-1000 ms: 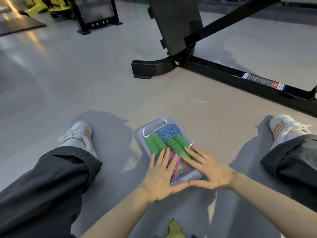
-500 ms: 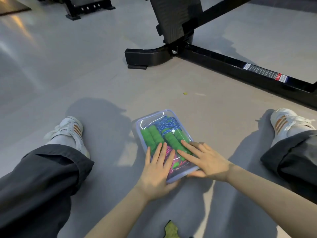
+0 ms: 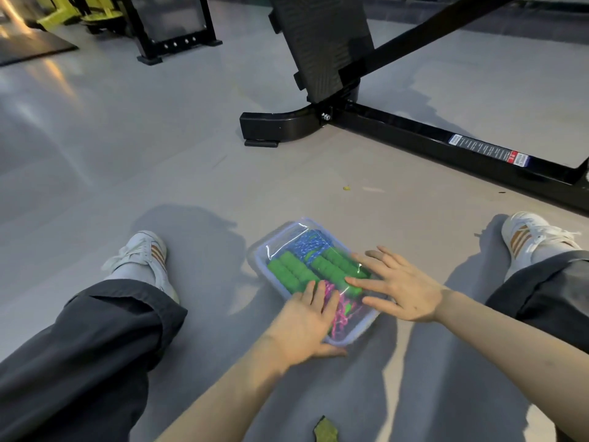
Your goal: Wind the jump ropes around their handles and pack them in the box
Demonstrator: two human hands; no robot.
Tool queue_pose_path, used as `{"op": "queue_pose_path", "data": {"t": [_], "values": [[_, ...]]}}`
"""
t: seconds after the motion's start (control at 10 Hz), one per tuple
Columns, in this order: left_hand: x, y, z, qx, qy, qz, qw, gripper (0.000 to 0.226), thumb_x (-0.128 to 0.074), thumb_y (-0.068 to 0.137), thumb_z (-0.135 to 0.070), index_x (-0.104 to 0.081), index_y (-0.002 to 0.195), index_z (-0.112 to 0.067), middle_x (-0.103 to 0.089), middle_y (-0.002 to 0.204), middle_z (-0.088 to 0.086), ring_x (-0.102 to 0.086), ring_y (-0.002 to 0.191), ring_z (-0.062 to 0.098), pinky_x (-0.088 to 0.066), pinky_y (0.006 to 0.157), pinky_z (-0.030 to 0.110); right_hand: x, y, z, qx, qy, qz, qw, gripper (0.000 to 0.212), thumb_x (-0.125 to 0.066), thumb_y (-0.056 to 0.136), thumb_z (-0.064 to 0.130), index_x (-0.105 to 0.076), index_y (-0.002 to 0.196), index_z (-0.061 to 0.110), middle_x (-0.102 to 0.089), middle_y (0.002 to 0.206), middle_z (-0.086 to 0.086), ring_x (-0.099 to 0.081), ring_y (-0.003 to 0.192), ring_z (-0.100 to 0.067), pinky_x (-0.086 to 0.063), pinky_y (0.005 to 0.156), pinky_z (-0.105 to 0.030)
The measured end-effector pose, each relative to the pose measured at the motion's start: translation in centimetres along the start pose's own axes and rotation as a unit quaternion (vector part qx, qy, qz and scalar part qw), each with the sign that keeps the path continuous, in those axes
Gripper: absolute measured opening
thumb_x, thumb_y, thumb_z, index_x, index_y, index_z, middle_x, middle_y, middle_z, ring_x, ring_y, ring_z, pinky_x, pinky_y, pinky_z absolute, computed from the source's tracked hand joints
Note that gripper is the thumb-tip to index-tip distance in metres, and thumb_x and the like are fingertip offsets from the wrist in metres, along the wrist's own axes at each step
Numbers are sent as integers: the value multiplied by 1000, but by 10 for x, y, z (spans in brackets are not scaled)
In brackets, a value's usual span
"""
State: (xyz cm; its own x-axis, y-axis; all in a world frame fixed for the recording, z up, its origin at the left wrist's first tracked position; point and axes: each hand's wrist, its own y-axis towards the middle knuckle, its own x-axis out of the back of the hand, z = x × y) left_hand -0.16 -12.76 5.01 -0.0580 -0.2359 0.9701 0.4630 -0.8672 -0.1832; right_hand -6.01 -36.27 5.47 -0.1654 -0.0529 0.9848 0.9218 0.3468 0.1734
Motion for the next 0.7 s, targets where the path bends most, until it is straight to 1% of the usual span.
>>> {"op": "queue_pose_path", "data": {"t": [0.1, 0.2, 0.3, 0.4, 0.5, 0.6, 0.7], "values": [[7, 27, -64, 100, -105, -29, 989, 105, -48, 47, -93, -74, 105, -9, -71, 101, 18, -70, 90, 31, -49, 75, 33, 3, -5, 0, -94, -30, -31, 995, 60, -15, 100, 49, -67, 118, 24, -56, 127, -17, -44, 105, -29, -28, 99, -40], [17, 29, -87, 92, -188, 0, 978, 100, -34, 56, -81, -70, 114, -8, -68, 113, 16, -66, 101, 30, -34, 91, 43, 1, -12, 11, -184, -28, -53, 981, 66, -9, 100, 44, -67, 116, 17, -63, 108, -13, -59, 89, -31, -46, 83, -38], [0, 9, -52, 51, -146, -62, 986, 85, -32, 70, -72, -60, 125, -14, -62, 127, 12, -59, 116, 27, -27, 100, 51, -13, -19, 43, -259, 0, -72, 963, 64, -9, 101, 41, -61, 122, 12, -61, 112, -13, -60, 95, -34, -48, 82, -38], [-20, 0, -11, 71, -85, -68, 992, 78, -31, 76, -70, -60, 128, -19, -58, 132, 15, -54, 122, 35, -37, 98, 59, -25, -24, 67, -279, 13, -61, 958, 62, -15, 98, 51, -51, 134, 14, -52, 133, -18, -39, 119, -36, -29, 101, -40], [-25, -1, -8, 90, -82, -32, 992, 73, -28, 80, -63, -63, 126, -19, -59, 130, 15, -56, 119, 37, -49, 87, 62, -25, -26, 60, -252, -4, -45, 967, 63, -17, 97, 57, -44, 138, 17, -48, 138, -18, -37, 122, -36, -22, 105, -40], [-22, -4, -13, 104, -98, -10, 990, 73, -29, 79, -62, -55, 131, -18, -58, 132, 16, -56, 120, 38, -47, 87, 63, -21, -26, 59, -243, -15, -18, 970, 63, -16, 97, 57, -43, 139, 19, -48, 138, -17, -44, 119, -38, -25, 103, -41], [-10, -9, -15, 105, -90, -61, 988, 77, -24, 85, -68, -56, 133, -18, -49, 141, 17, -47, 128, 38, -45, 93, 63, -19, -26, 62, -260, -11, 13, 965, 66, -13, 96, 58, -49, 135, 18, -53, 134, -18, -52, 114, -41, -26, 100, -40]]}}
